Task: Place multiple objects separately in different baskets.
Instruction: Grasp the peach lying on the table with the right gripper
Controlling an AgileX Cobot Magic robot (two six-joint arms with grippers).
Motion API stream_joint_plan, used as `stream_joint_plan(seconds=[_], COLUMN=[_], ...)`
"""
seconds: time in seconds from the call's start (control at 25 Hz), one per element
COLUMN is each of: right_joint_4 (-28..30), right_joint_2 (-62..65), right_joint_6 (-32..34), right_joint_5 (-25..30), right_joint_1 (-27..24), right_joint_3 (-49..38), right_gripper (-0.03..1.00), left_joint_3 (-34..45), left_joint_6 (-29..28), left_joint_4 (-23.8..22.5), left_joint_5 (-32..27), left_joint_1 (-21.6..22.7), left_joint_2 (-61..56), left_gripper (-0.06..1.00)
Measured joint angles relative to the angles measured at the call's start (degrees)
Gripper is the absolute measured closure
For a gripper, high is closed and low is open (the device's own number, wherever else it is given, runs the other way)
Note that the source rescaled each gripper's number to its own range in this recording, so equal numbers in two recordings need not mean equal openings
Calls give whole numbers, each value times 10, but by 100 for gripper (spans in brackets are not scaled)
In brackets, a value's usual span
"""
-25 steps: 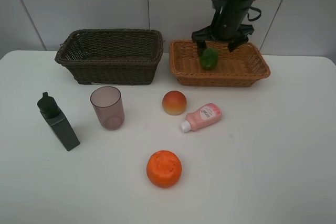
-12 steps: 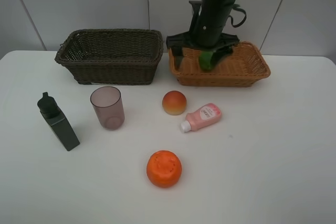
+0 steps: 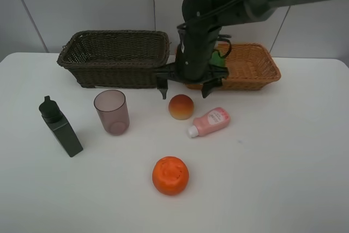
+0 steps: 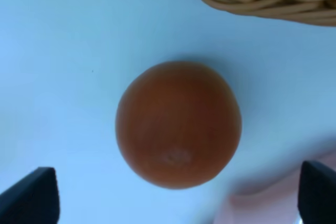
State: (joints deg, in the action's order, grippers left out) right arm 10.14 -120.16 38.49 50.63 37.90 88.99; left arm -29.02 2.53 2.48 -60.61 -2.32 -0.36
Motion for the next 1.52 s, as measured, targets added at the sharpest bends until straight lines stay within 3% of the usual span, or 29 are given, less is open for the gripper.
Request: stream_joint_plan(seconds=[0.2,0.68,1.52], right_joint_4=[51,99,126], right_joint_2=[0,-4,-66], right_joint_6=[66,158,200], right_joint_5=[-29,-68,-76], right_joint_1=[2,20,33], right_joint_3=[-9,-9,-9], right_gripper=[-2,-2,-2], left_joint_3=[0,0,0], left_joint_6=[0,0,0], left_joint_4=[0,0,0], left_joint_5=[0,0,0], left_joint_1=[0,0,0], left_joint_2=[0,0,0], left_gripper=[-5,-5,-5])
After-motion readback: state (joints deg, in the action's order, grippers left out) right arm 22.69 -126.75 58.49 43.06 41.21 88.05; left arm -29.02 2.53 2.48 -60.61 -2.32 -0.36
